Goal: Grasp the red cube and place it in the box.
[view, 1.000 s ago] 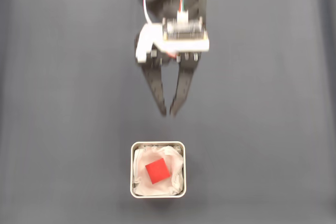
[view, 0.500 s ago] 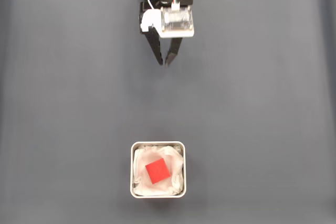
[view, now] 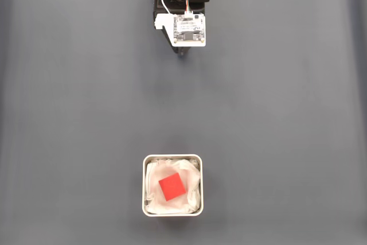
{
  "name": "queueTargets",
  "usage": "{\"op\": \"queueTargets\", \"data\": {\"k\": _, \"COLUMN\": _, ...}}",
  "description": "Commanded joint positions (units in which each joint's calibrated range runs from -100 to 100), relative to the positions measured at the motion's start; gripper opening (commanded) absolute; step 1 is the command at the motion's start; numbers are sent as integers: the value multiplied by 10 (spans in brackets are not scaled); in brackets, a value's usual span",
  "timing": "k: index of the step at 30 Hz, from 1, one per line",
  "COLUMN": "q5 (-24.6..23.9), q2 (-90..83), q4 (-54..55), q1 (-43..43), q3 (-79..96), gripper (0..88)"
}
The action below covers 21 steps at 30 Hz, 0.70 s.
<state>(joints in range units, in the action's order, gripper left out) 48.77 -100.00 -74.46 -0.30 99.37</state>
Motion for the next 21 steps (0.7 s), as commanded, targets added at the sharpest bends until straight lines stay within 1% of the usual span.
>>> {"op": "queueTargets", "data": {"k": 1, "q5": 0, "q2": 1, "q4": -14, "q1": 1, "q3": 5, "gripper": 0}}
{"op": "queueTargets", "data": {"k": 21, "q5": 2, "q2": 0, "q4": -14, "q1": 5, "q3": 5, "gripper": 3}}
